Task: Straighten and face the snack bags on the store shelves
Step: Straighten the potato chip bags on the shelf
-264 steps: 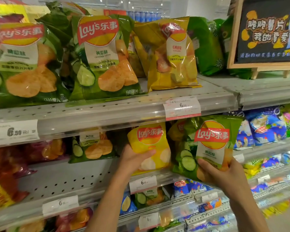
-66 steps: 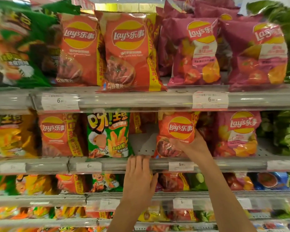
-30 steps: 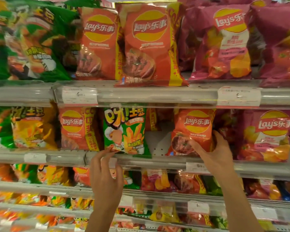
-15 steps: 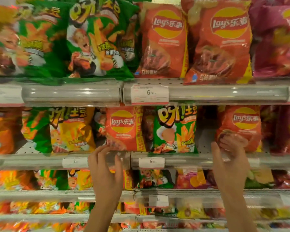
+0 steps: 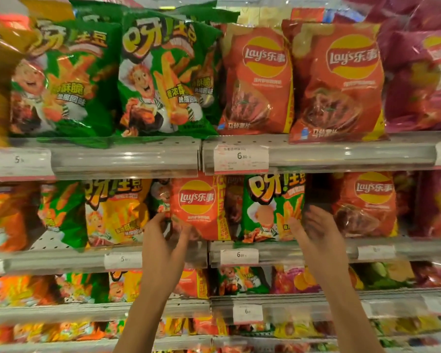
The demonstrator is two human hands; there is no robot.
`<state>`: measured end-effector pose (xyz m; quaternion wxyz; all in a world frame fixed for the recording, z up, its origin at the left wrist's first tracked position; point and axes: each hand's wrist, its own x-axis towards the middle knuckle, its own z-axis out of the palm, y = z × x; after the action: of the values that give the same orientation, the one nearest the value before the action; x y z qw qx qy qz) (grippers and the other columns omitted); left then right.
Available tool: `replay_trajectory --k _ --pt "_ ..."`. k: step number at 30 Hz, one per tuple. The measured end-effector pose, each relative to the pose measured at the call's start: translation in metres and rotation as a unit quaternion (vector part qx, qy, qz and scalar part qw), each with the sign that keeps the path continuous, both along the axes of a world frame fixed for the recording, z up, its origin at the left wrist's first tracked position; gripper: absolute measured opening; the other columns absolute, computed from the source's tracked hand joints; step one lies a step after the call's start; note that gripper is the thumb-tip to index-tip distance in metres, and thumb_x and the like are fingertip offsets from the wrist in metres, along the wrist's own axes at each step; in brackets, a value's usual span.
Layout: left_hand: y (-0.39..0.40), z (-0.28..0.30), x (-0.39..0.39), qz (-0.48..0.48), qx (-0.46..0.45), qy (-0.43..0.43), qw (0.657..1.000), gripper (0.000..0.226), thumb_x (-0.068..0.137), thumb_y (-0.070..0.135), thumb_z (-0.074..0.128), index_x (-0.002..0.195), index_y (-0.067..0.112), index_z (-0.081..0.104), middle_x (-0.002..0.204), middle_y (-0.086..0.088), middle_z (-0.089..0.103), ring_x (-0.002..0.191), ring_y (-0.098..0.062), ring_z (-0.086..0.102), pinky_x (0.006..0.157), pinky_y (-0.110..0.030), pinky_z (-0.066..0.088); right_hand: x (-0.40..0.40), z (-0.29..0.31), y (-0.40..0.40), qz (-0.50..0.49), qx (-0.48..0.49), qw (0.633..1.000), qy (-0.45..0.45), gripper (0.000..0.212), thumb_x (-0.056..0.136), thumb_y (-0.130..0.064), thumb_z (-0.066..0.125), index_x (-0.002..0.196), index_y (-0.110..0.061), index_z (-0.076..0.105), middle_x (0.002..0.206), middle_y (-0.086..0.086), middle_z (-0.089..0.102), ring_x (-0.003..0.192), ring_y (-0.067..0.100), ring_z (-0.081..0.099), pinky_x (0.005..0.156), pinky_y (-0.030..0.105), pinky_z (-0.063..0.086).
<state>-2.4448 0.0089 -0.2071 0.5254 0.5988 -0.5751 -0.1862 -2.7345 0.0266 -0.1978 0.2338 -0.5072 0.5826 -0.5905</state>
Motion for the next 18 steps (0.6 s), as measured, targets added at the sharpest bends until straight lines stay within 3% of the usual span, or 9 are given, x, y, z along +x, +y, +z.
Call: replay_trajectory --k 2,4,7,10,12,16,18 --pt "-0.008 0.007 -0.002 -0.036 0.022 0.025 0.999 0.066 0.086 0.050 0.068 0.138 0.021 0.042 0.126 0.014 0.055 0.111 0.004 0.056 0.081 -0.006 0.043 0.001 0.004 -0.006 0.027 0.010 1.000 0.009 0.054 0.075 -0.057 0.074 0.123 -0.044 0.052 0.115 -0.032 0.063 0.109 -0.015 0.058 0.090 0.013 0.047" --pt "-0.017 0.010 -0.003 -0.061 0.044 0.042 0.996 0.072 0.079 0.053 0.072 0.136 0.028 0.038 0.117 0.023 0.055 0.101 0.013 0.056 0.080 -0.007 0.045 0.001 0.008 -0.012 0.050 0.024 0.998 0.027 0.057 0.071 -0.061 0.075 0.120 -0.051 0.047 0.113 -0.034 0.063 0.107 -0.013 0.059 0.088 0.011 0.047" --pt "-0.033 0.012 -0.001 -0.074 0.083 0.083 0.990 0.089 0.067 0.057 0.078 0.139 0.028 0.036 0.114 0.022 0.057 0.102 0.003 0.059 0.085 -0.021 0.049 0.001 0.015 -0.026 0.070 0.069 0.995 0.027 0.081 0.052 -0.084 0.078 0.118 -0.056 0.040 0.110 -0.028 0.063 0.101 -0.014 0.061 0.081 0.012 0.047" --pt "-0.047 0.012 0.001 -0.074 0.122 0.102 0.984 0.102 0.059 0.055 0.084 0.143 0.025 0.036 0.120 0.008 0.060 0.107 -0.013 0.060 0.090 -0.031 0.052 0.001 0.017 -0.041 0.081 0.105 0.991 0.030 0.095 0.045 -0.081 0.083 0.122 -0.046 0.039 0.106 -0.024 0.064 0.092 -0.017 0.061 0.065 0.006 0.047" --pt "-0.053 0.015 0.002 -0.090 0.140 0.110 0.980 0.097 0.057 0.048 0.087 0.139 0.027 0.040 0.117 0.009 0.062 0.103 -0.011 0.062 0.087 -0.031 0.054 -0.001 0.014 -0.049 0.085 0.120 0.989 0.028 0.104 0.039 -0.077 0.088 0.123 -0.041 0.039 0.109 -0.022 0.064 0.097 -0.009 0.063 0.071 0.011 0.048" --pt "-0.060 0.022 0.005 -0.142 0.157 0.151 0.966 0.073 0.051 0.040 0.089 0.114 0.032 0.054 0.097 0.010 0.074 0.087 -0.006 0.072 0.064 -0.020 0.057 -0.005 0.003 -0.058 0.098 0.131 0.986 0.018 0.111 0.034 -0.079 0.089 0.127 -0.036 0.046 0.115 -0.016 0.070 0.109 0.006 0.067 0.094 0.036 0.056" --pt "-0.059 0.022 0.004 -0.143 0.149 0.168 0.964 0.065 0.054 0.038 0.090 0.109 0.035 0.057 0.096 0.012 0.075 0.087 -0.002 0.072 0.066 -0.021 0.058 -0.005 0.001 -0.059 0.108 0.124 0.986 0.016 0.106 0.037 -0.076 0.091 0.127 -0.037 0.052 0.114 -0.016 0.073 0.107 0.005 0.069 0.096 0.041 0.057"
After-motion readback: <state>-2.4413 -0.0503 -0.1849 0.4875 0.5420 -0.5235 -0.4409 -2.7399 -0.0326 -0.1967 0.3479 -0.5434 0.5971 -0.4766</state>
